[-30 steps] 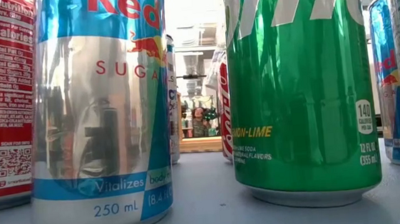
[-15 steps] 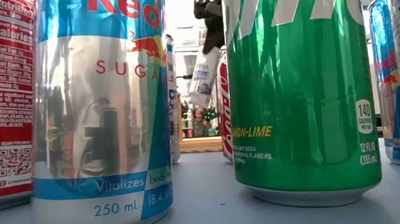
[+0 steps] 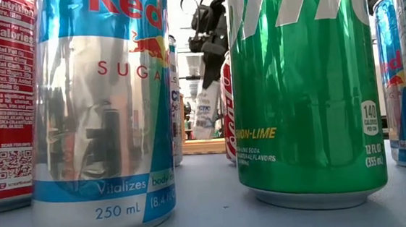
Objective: Place canned beverage on shelf
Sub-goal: Put the white blue soda can on the shelf
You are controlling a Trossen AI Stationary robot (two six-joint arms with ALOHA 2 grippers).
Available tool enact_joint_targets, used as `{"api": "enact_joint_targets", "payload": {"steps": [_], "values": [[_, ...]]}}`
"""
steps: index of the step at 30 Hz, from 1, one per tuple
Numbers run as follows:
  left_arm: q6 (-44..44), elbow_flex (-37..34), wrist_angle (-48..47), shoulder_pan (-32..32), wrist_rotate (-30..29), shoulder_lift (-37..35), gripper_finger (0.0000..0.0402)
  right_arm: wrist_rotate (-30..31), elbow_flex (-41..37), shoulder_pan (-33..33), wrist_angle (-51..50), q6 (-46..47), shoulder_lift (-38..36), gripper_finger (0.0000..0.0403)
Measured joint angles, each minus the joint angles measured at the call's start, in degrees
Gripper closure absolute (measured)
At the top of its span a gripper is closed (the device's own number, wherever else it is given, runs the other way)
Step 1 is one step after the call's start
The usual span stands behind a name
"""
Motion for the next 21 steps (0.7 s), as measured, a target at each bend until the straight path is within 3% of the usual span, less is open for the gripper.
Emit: {"api": "enact_joint_targets", "payload": {"steps": [21], "values": [[-0.66,0.0,-0.26,-0.02,-0.85,0.0,0.006,-0.01,2.51,-0.15,2.44,-1.93,3.34,0.0152]]}}
